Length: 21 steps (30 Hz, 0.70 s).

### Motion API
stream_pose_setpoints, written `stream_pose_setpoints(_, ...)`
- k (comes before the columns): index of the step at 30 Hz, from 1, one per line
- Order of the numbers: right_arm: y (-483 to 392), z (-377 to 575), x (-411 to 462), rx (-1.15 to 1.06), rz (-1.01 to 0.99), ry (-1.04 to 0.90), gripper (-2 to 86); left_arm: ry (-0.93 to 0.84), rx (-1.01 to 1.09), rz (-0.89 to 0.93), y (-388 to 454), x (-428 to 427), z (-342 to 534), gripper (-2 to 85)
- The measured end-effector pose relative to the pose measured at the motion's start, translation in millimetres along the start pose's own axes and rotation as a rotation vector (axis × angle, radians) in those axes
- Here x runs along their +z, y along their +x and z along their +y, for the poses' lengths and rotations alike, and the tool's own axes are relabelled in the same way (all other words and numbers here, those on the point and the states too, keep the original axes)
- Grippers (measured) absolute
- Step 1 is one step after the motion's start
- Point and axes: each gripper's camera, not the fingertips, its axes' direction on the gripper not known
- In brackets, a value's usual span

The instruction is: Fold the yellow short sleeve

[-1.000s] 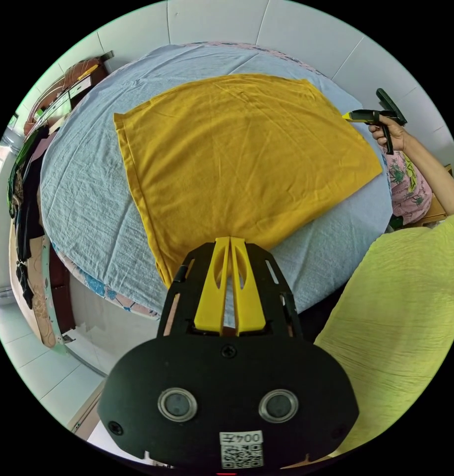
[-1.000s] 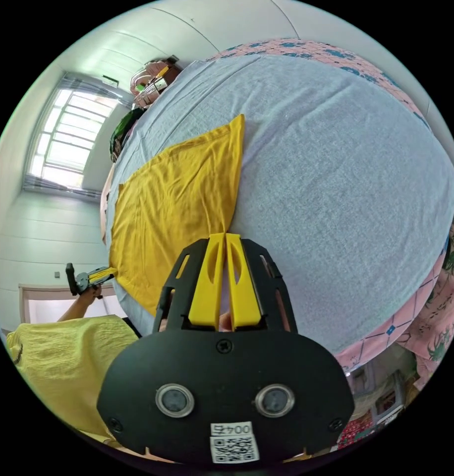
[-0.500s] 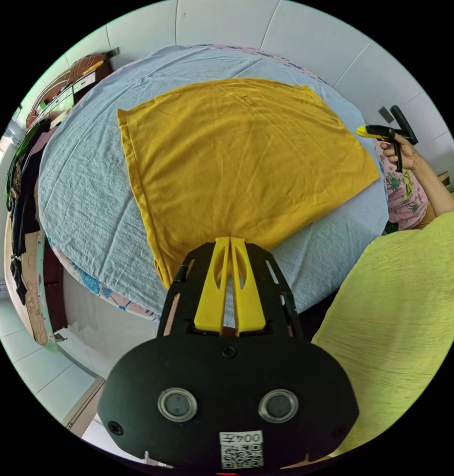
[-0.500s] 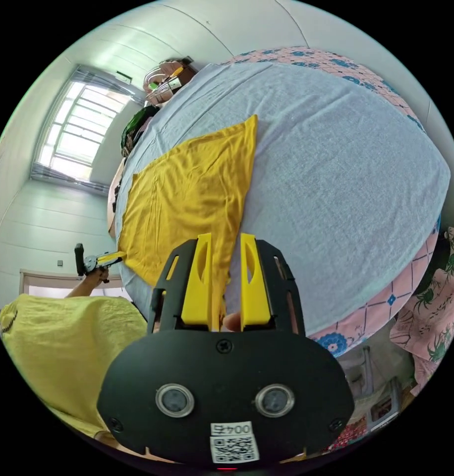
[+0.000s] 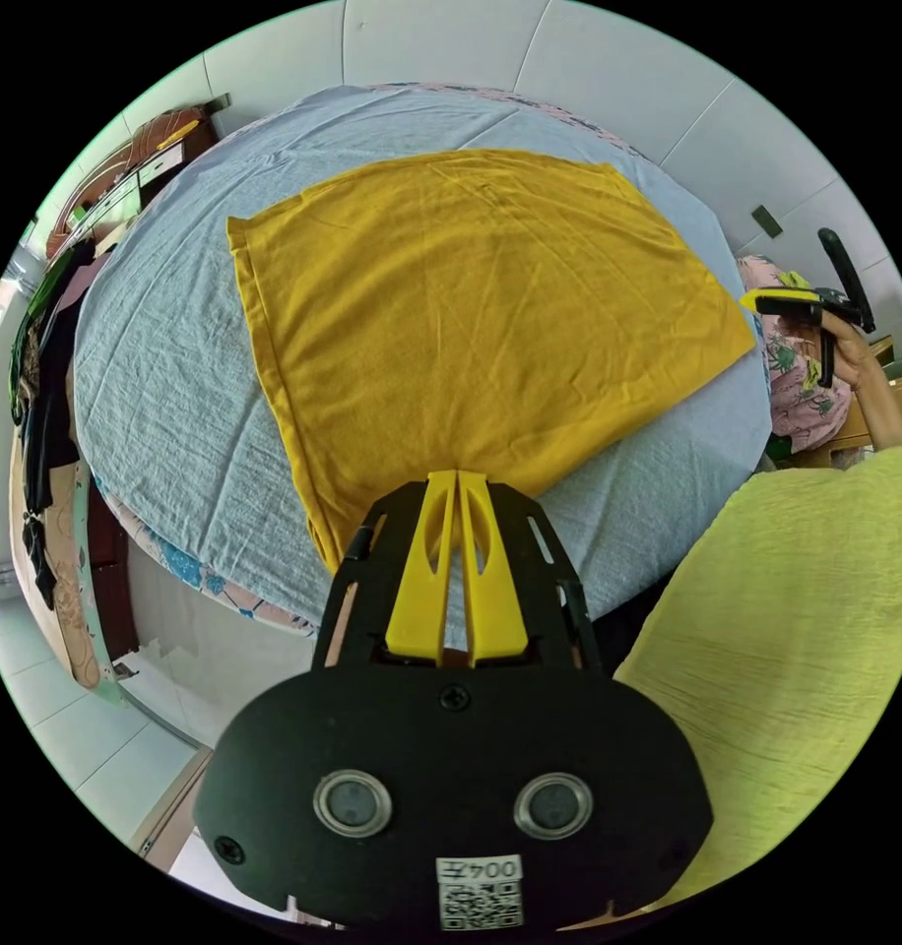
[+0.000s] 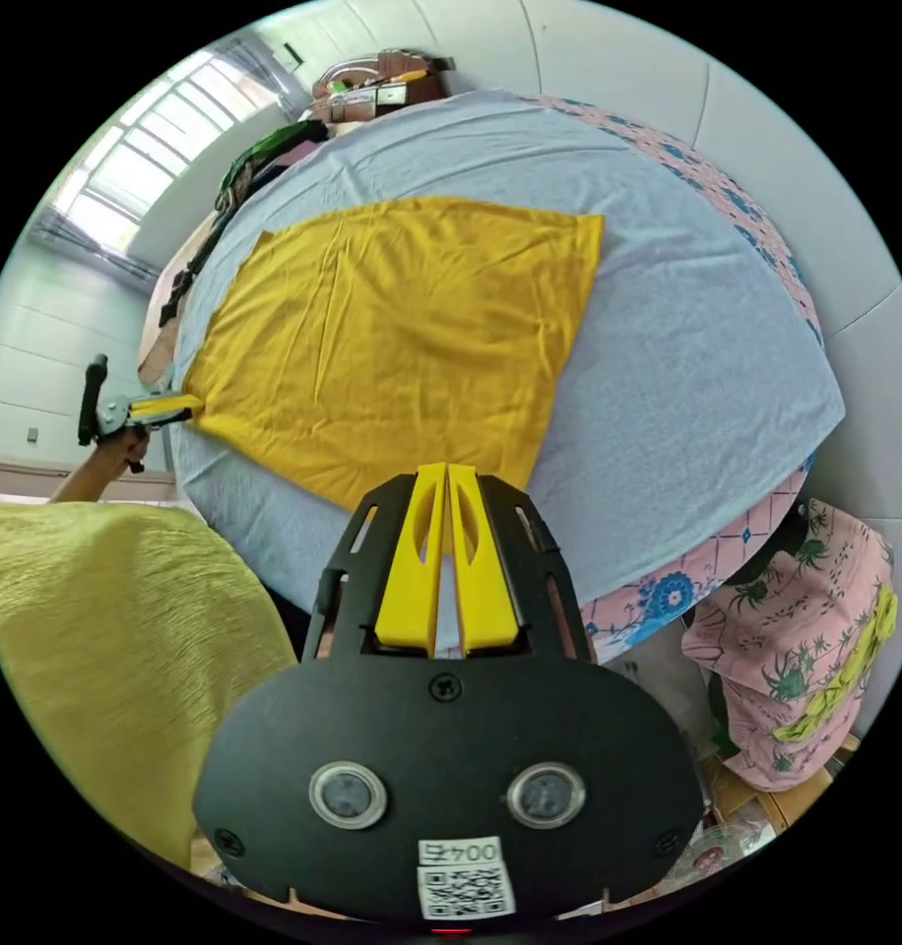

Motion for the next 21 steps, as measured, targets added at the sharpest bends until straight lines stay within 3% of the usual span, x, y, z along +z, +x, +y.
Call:
stream_pose_setpoints(5, -48.8, -12.2, 23.7, -0.027, 0.131, -0.173, -0.8, -0.003, 0.006, -0.02, -4.8, 1.7, -2.1, 0.4)
stream_pose_setpoints(14, -104.1, -38.7, 9.5, -0.101, 0.32, -0.145, -0.5, 0.063, 0.102, -0.082, -12.5, 5.4, 4.5, 0.4)
stream_pose_setpoints(21, -122.3, -62.9, -3.7, -0.115, 0.342, -0.195, 0.0, 0.094, 0.082, -0.032, -34.3, 9.8, 7.1, 0.4)
